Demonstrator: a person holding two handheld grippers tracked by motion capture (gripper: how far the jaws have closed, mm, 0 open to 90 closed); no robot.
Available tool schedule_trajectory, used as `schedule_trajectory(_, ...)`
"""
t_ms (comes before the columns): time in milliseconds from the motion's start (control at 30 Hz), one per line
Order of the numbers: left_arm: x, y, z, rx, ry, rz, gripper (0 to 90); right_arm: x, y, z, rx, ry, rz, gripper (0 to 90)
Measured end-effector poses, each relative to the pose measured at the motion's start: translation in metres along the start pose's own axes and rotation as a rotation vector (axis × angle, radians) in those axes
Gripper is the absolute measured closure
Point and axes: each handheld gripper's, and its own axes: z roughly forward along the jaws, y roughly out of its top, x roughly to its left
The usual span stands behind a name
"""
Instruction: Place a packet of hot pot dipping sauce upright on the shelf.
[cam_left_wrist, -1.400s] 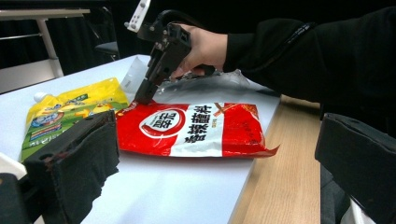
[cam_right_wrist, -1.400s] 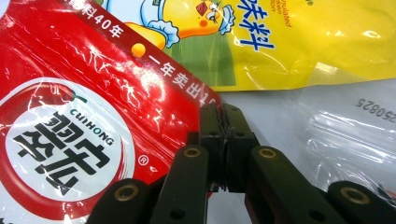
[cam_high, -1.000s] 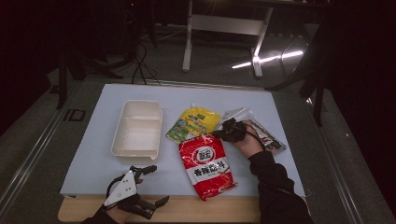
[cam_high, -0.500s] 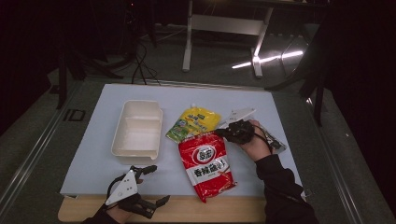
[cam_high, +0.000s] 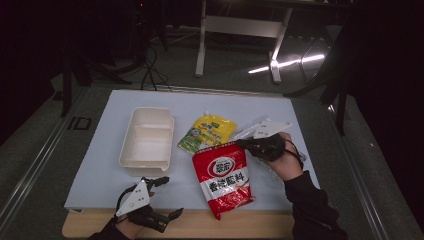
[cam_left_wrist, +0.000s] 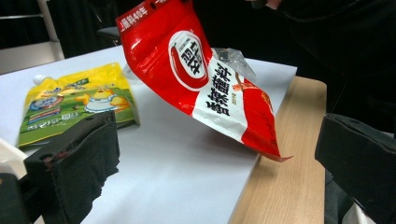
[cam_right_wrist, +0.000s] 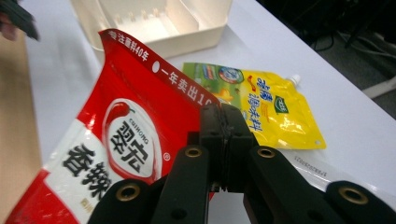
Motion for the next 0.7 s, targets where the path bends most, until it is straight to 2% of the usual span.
schedule_trajectory(100, -0.003, 0.006, 0.003, 0.016, -0.013, -0.021, 0.7, 0.007, 0.000, -0.010, -0.022, -0.001, -0.013, 89.4)
schedule_trajectory(200, -0.006, 0.012, 0.009, 0.032, -0.002, -0.013, 0.7, 0.015, 0.000, -0.021, -0.045, 0.000, -0.028, 89.4)
schedule_trajectory(400, -0.004, 0.024, 0.027, 0.063, -0.028, -0.058, 0.7, 0.025, 0.003, -0.035, -0.063, -0.004, -0.059, 89.4)
schedule_trajectory(467, -0.002, 0.029, 0.034, 0.075, -0.010, -0.059, 0.7, 0.028, 0.004, -0.038, -0.063, -0.004, -0.067, 89.4)
schedule_trajectory(500, -0.001, 0.031, 0.036, 0.072, -0.016, -0.054, 0.7, 0.029, 0.004, -0.039, -0.066, -0.004, -0.068, 89.4)
schedule_trajectory(567, 0.000, 0.036, 0.040, 0.079, -0.009, -0.026, 1.5, 0.030, 0.003, -0.041, -0.070, 0.000, -0.069, 89.3)
schedule_trajectory(633, 0.002, 0.040, 0.045, 0.086, 0.001, -0.013, 5.7, 0.031, 0.003, -0.042, -0.074, 0.003, -0.070, 89.4)
schedule_trajectory(700, 0.005, 0.041, 0.051, 0.100, -0.009, -0.019, 9.6, 0.032, 0.004, -0.043, -0.073, 0.005, -0.073, 89.4)
